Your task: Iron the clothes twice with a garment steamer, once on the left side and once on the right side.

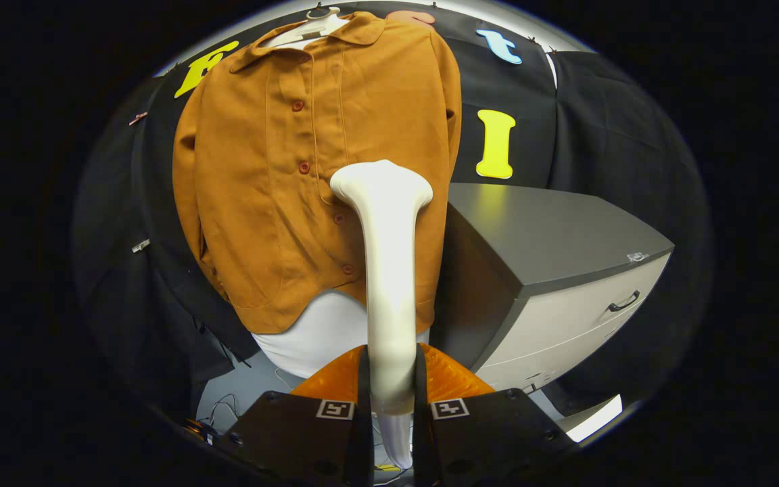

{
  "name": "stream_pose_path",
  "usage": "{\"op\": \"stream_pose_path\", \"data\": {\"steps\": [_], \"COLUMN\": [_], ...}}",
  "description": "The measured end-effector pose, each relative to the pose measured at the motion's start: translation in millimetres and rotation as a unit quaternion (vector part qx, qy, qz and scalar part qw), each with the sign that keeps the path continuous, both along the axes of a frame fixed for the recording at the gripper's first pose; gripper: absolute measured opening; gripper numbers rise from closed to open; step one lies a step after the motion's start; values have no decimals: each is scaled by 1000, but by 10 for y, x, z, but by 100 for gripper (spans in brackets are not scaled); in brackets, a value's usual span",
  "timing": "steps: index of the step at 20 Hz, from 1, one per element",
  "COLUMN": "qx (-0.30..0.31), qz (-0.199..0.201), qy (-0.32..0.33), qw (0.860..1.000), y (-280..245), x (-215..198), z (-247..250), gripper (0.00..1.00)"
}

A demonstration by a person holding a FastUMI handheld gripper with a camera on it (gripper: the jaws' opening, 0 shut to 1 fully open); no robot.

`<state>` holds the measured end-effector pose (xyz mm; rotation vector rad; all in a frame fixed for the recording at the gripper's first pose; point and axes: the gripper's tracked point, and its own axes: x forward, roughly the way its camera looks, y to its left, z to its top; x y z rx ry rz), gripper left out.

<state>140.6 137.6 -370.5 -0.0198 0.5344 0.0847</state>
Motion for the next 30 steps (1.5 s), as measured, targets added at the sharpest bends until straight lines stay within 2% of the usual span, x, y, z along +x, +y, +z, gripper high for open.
{"op": "stream_pose_path", "data": {"steps": [5,10,15,19,23,30], "qx": [7,2,-22,-38,-58,-97], "qz": [-9,-15,-11,8,28,50], "qy": [-40,-105,-184,-236,-268,-280], "qw": [999,994,983,971,961,954], "y": [-33,13,258,650,1080,1653], "x": [-203,-347,-413,-401,-318,-26], "z": [408,1052,1736,2116,2315,2234], "gripper": [26,26,26,26,26,26]}}
